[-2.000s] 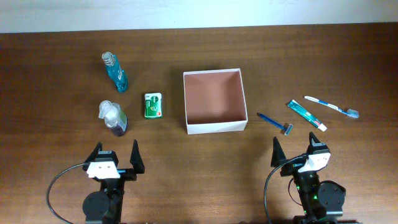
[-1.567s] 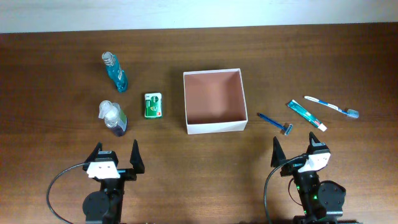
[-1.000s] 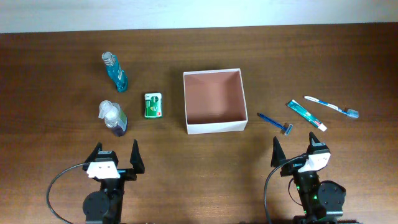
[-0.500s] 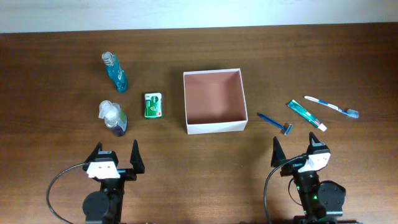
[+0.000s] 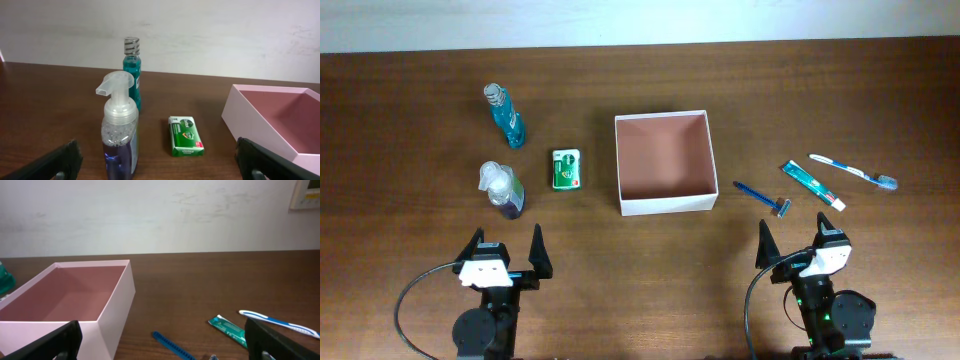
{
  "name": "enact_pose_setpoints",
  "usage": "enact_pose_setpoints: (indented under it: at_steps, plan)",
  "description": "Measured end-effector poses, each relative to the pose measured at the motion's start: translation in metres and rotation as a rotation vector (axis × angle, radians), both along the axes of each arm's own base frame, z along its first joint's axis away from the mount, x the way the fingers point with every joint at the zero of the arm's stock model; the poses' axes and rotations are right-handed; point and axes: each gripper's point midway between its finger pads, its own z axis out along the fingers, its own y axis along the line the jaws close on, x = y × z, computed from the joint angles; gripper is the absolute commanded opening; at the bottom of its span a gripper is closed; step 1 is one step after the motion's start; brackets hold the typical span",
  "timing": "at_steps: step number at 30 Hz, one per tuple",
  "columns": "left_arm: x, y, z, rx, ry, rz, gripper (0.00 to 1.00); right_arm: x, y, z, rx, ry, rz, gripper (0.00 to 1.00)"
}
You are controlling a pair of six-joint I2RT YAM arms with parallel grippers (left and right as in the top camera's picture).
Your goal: Pack container
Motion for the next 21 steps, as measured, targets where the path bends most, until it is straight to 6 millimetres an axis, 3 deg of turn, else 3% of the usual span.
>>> enact_pose_setpoints:
  at_steps: [11, 18, 21]
  plan:
    - [0.0, -0.001, 0.0, 0.0, 0.001, -0.004, 0.99, 0.0, 0.0, 0.0, 0.0, 0.0, 0.0, 0.99]
    - [-0.002, -0.006, 0.035, 0.025, -0.104, -0.037, 0.99, 0.0, 0.0, 0.0, 0.0, 0.0, 0.0, 0.99]
    - [-0.007, -0.007, 0.06, 0.077, -0.118, -0.041, 0.99, 0.0, 0.0, 0.0, 0.0, 0.0, 0.0, 0.99]
